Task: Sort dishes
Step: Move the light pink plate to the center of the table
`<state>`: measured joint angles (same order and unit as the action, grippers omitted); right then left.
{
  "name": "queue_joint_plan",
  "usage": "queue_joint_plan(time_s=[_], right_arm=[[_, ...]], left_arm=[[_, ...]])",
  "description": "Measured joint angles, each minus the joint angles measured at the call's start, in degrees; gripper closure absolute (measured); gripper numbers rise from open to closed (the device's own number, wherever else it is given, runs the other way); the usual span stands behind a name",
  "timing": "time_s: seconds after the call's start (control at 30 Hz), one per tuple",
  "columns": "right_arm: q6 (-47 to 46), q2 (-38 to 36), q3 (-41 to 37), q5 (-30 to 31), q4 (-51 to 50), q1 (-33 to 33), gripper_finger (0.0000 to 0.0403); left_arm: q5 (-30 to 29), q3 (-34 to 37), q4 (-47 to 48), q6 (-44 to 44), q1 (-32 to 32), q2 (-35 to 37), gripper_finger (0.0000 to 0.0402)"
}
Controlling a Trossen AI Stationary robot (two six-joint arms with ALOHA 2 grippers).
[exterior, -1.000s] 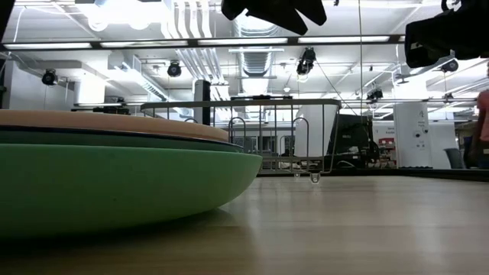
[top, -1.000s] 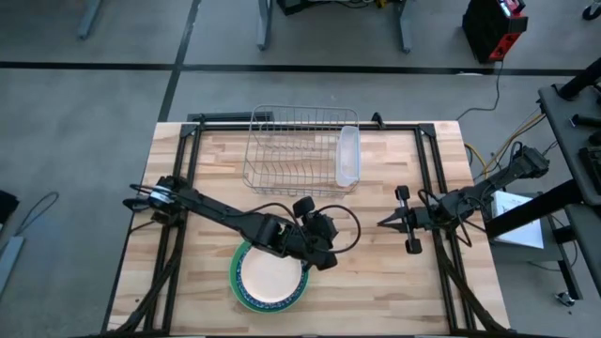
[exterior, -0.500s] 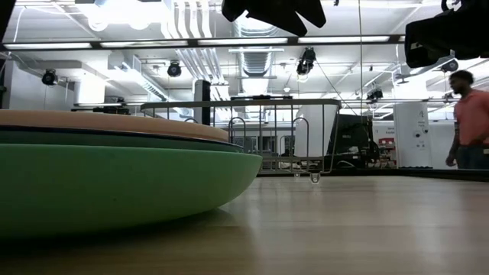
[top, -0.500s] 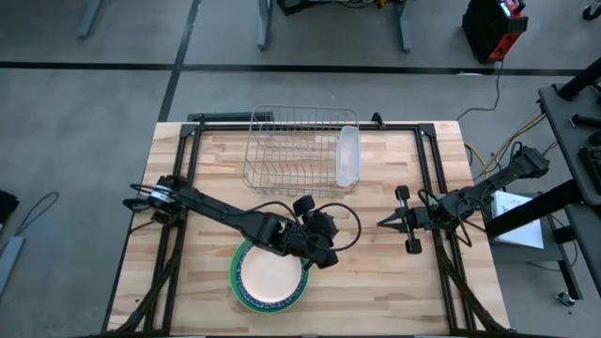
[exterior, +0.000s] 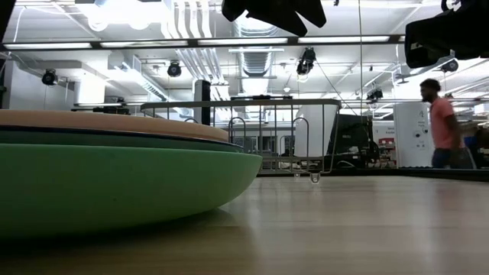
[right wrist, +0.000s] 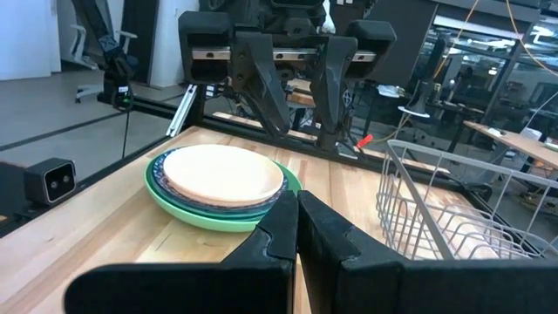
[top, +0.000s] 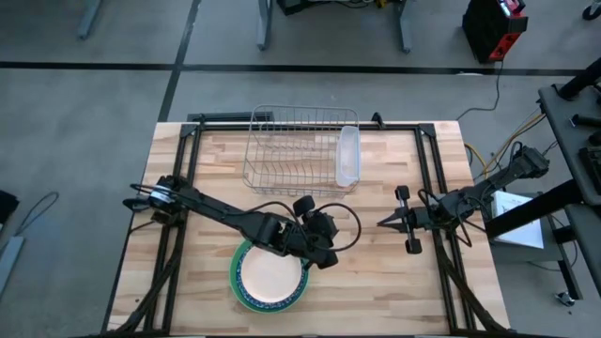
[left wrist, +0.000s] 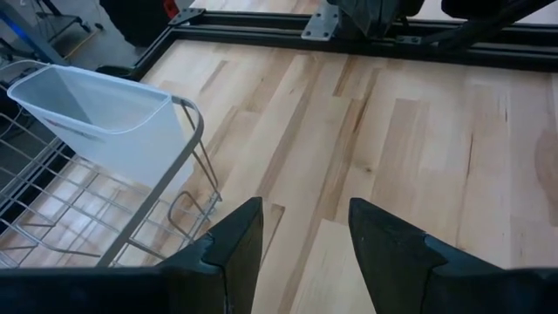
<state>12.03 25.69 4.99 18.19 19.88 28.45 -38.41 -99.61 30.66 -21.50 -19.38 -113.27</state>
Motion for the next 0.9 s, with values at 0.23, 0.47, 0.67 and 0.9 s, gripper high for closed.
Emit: queue_joint_plan(time_s=[0.23,0.47,0.67,0.9], right_arm=[[0.15,0.0,0.0,-0.01,0.04,0.0,0.0403],[0.42,0.0,0.0,-0.04,0.07,0.0,0.0403],[1.75,-0.16,-0.16,-3.15,0.78,0.04,0.0403],[3.06,-0.17,-2.51,-3.69,7.87,0.04,0.0403]], left_arm=[[-2.1,0.0,-1.32,-0.45,0.04,-0.02,0.024],[-6.64,0.0,-1.36,-4.47,0.09,-0.03,0.024],[-8.5,0.0,-1.62,-6.19,0.09,-0.04,0.024],[-9.07,0.0,-1.6,-7.78,0.09,-0.04,0.024]])
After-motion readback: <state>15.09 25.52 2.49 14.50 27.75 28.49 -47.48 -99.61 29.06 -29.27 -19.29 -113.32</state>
